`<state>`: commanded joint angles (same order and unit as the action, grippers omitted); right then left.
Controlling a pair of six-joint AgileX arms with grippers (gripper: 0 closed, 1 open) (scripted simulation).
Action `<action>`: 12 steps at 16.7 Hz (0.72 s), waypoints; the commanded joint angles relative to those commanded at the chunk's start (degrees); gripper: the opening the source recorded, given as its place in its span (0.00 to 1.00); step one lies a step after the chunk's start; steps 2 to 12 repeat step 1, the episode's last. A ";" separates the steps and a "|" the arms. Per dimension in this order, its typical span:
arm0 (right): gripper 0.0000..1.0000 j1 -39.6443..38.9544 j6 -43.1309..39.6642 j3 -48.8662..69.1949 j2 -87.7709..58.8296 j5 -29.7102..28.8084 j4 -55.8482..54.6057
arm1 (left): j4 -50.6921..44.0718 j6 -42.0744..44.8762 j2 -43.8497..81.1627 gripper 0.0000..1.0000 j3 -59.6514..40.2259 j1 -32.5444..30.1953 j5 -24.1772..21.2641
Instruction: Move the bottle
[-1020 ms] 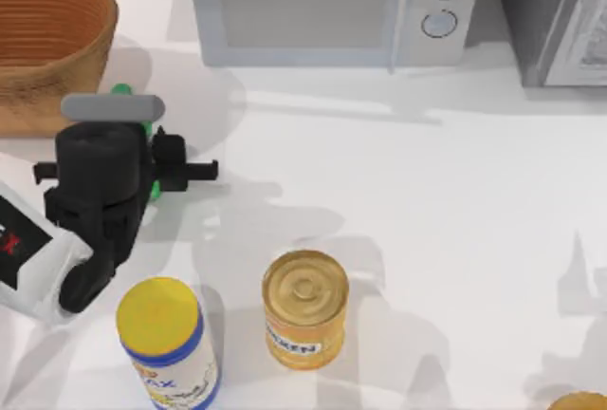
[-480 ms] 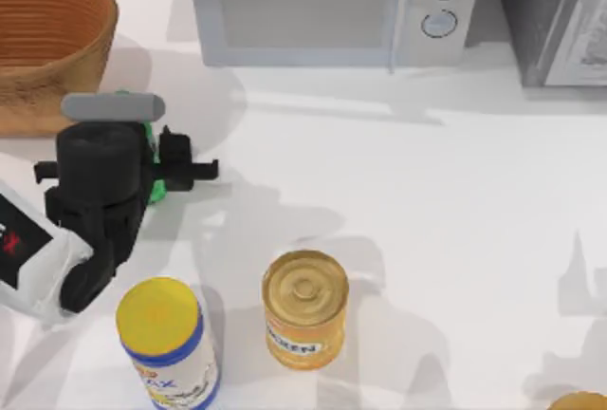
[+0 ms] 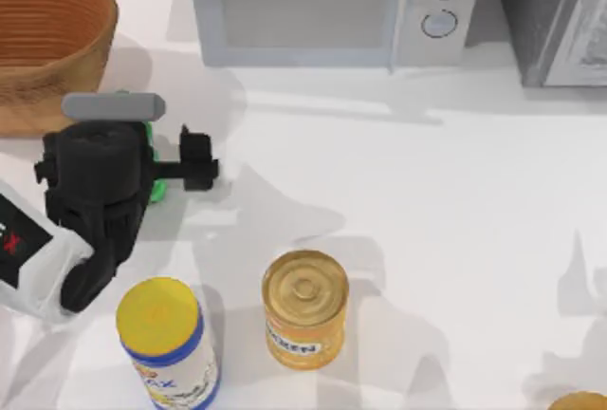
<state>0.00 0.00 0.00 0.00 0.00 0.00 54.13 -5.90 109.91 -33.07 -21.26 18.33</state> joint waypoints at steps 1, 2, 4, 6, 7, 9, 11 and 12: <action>1.00 0.00 0.00 0.00 0.00 0.00 0.00 | 0.00 0.00 0.00 1.00 0.00 0.00 0.00; 1.00 0.00 0.00 0.00 0.00 0.00 0.00 | 0.00 0.00 0.00 1.00 0.00 0.00 0.00; 1.00 0.00 0.00 0.00 0.00 0.00 0.00 | 0.00 0.00 0.00 1.00 0.00 0.00 0.00; 1.00 0.00 0.00 0.00 0.00 0.00 0.00 | 0.00 0.00 0.00 1.00 0.00 0.00 0.00; 1.00 0.00 0.00 0.00 0.00 0.00 0.00 | 0.00 0.00 0.00 1.00 0.00 0.00 0.00; 1.00 0.00 0.00 0.00 0.00 0.00 0.00 | 0.00 0.00 0.00 1.00 0.00 0.00 0.00; 1.00 0.00 0.00 0.00 0.00 0.00 0.00 | 0.00 0.00 0.00 1.00 0.00 0.00 0.00; 1.00 0.00 0.00 0.00 0.00 0.00 0.00 | 0.00 0.00 0.00 1.00 0.00 0.00 0.00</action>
